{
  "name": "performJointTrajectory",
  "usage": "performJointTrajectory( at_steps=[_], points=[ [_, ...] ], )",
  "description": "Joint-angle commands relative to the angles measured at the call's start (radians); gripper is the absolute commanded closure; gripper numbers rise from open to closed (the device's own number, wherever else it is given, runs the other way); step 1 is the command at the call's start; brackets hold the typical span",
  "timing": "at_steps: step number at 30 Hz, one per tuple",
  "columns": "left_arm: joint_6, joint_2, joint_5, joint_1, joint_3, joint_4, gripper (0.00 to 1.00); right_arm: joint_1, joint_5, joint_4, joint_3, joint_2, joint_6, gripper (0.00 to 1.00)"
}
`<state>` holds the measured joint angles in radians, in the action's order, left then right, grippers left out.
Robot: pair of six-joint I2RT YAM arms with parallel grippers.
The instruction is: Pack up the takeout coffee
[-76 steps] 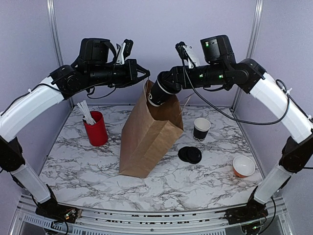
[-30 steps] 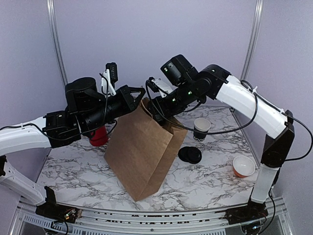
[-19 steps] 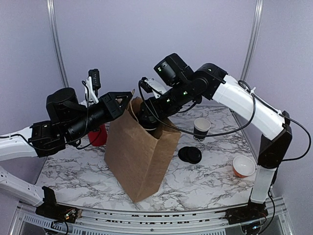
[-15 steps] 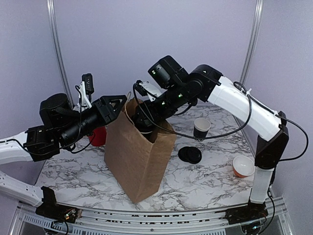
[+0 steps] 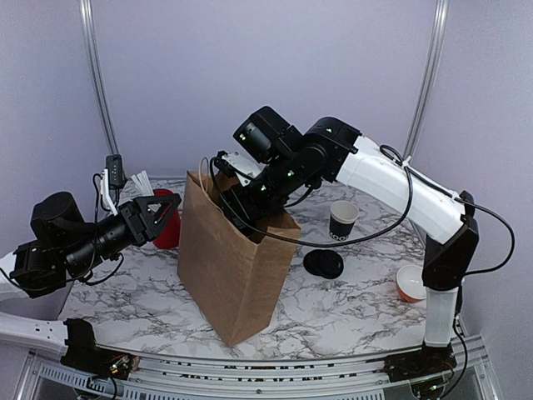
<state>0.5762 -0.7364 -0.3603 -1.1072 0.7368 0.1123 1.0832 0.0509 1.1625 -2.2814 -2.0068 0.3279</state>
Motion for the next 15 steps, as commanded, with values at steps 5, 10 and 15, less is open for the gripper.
performJointTrajectory(
  at_steps=[5,10,15],
  points=[
    [0.024,0.064,0.102,-0.003,-0.126,-0.188,0.47,0.016,-0.017,0.008,-0.047,-0.014,0.008,0.39],
    [0.131,0.026,0.140,-0.003,-0.230,-0.232,0.62,0.018,-0.024,0.007,-0.046,-0.014,0.008,0.39],
    [0.221,-0.016,0.164,-0.003,-0.319,-0.230,0.76,0.021,-0.026,0.006,-0.044,-0.012,0.008,0.39]
  ],
)
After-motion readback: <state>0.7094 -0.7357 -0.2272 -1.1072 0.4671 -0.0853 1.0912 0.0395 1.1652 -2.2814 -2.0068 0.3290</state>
